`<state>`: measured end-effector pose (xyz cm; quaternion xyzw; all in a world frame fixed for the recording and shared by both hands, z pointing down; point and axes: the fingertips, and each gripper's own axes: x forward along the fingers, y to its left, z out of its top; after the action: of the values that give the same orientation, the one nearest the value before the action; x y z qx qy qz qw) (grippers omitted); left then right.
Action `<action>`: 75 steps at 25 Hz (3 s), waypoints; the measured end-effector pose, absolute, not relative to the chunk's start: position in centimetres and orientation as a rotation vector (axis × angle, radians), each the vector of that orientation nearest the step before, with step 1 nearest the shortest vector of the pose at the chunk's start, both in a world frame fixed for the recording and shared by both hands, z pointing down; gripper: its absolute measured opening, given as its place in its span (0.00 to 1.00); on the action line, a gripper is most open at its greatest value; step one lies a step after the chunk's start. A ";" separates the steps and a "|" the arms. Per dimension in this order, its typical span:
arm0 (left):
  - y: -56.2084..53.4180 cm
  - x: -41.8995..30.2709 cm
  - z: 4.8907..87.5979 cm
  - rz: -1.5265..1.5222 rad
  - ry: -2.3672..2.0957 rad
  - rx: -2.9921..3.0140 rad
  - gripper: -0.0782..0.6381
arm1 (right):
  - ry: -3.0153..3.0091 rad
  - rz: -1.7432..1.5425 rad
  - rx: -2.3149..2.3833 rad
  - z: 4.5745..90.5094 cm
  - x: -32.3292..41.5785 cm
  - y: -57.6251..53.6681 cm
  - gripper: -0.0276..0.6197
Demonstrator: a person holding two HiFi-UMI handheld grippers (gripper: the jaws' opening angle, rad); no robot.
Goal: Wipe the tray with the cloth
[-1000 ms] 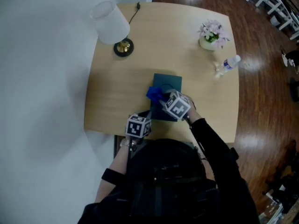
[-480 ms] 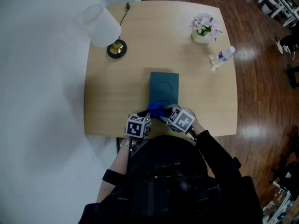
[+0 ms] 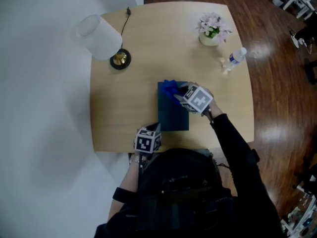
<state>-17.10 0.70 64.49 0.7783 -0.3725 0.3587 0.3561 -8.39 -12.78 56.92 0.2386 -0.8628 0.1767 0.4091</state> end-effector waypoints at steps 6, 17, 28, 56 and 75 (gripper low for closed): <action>0.7 -16.9 64.4 0.942 -0.962 1.995 0.12 | -2.059 0.419 0.556 60.7 -8.2 -16.2 0.17; 0.8 -17.0 64.7 0.945 -0.956 1.993 0.12 | -2.100 0.465 0.406 61.4 -10.0 -7.4 0.17; 0.7 -17.3 64.6 0.952 -0.958 2.020 0.12 | -2.135 0.561 0.337 61.2 -11.6 3.0 0.17; 0.8 -17.0 65.0 0.968 -0.946 2.026 0.12 | -2.070 0.512 0.567 61.7 -7.0 -10.9 0.17; 0.7 -17.0 64.4 0.991 -0.949 2.046 0.12 | -2.246 0.705 0.569 59.8 -6.5 0.7 0.17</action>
<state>-17.00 0.68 64.38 0.7833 -0.3631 0.3795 0.3326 -6.54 0.65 59.82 0.2200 -0.8680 0.2726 0.3520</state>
